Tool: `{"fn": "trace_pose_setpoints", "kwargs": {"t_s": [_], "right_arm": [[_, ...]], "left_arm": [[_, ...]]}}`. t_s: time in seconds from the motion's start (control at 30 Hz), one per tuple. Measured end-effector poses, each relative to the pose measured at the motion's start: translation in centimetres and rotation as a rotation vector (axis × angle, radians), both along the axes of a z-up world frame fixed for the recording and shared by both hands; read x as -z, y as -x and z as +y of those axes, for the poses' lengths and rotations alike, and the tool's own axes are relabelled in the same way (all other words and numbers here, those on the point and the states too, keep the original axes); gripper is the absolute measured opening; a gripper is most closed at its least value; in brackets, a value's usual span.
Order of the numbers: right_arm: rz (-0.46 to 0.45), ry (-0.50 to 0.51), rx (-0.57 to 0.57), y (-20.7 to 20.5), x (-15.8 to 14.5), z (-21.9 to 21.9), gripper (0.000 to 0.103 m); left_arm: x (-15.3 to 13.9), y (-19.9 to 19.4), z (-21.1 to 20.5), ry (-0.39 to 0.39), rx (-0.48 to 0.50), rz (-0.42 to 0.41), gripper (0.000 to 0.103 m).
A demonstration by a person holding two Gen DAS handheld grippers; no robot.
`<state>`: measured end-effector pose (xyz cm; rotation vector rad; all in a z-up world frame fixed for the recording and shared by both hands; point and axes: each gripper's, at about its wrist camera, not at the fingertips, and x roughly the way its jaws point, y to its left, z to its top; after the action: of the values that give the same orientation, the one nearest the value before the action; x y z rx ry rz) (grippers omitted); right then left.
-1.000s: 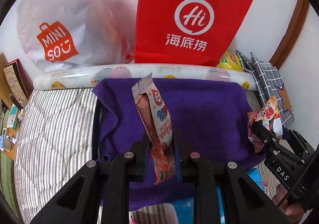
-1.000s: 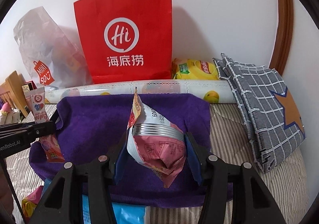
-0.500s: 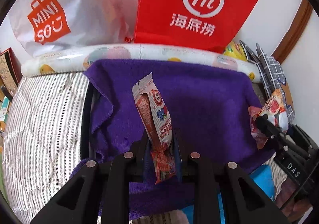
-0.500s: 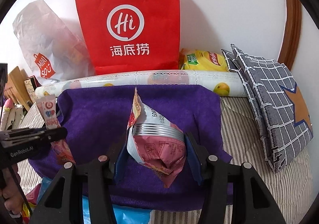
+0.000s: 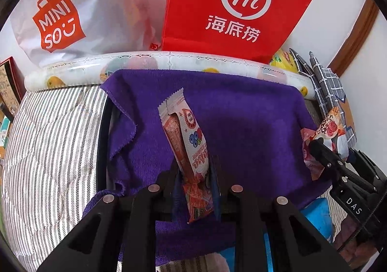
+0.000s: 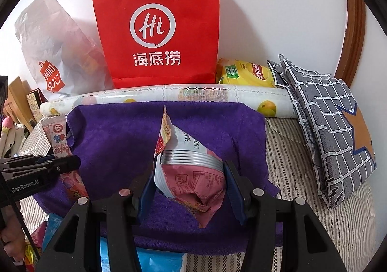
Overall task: Organize snacks
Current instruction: 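Release the stick snack and candy bag onto the purple towel with both grippers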
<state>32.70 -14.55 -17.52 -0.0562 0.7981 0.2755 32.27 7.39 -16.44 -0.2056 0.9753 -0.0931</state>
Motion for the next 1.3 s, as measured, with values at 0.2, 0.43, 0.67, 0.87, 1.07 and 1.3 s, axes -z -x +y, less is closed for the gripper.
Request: {"fn": "trace_pose_setpoints", "kwargs": {"t_s": [0.2,0.43,0.67,0.87,1.07,1.3], "right_arm": [[0.009,-0.01,0.004,-0.1,0.0,-0.2,0.053],[0.018,-0.011,-0.001,-0.1,0.1,-0.1,0.053],[0.03,-0.027,-0.008,-0.2,0.1,-0.2,0.057],[-0.002,-0.022,-0.036,0.5,-0.6,0.2,0.067],[-0.011,-0.068,0.013,1.5,-2.3,-0.7,0.067],[-0.012,-0.033,0.08,4.5,-3.2,-2.0,0.069]], "left_arm": [[0.1,0.0,0.0,-0.002,0.0,0.003,0.022],[0.3,-0.1,-0.2,0.002,0.003,0.014,0.03],[0.3,-0.2,-0.3,-0.003,0.004,0.017,0.046],[-0.5,0.1,-0.4,-0.026,-0.002,-0.013,0.06],[-1.3,0.9,-0.9,-0.028,0.001,0.0,0.062],[-2.6,3.3,-1.0,-0.071,0.011,-0.007,0.062]]}}
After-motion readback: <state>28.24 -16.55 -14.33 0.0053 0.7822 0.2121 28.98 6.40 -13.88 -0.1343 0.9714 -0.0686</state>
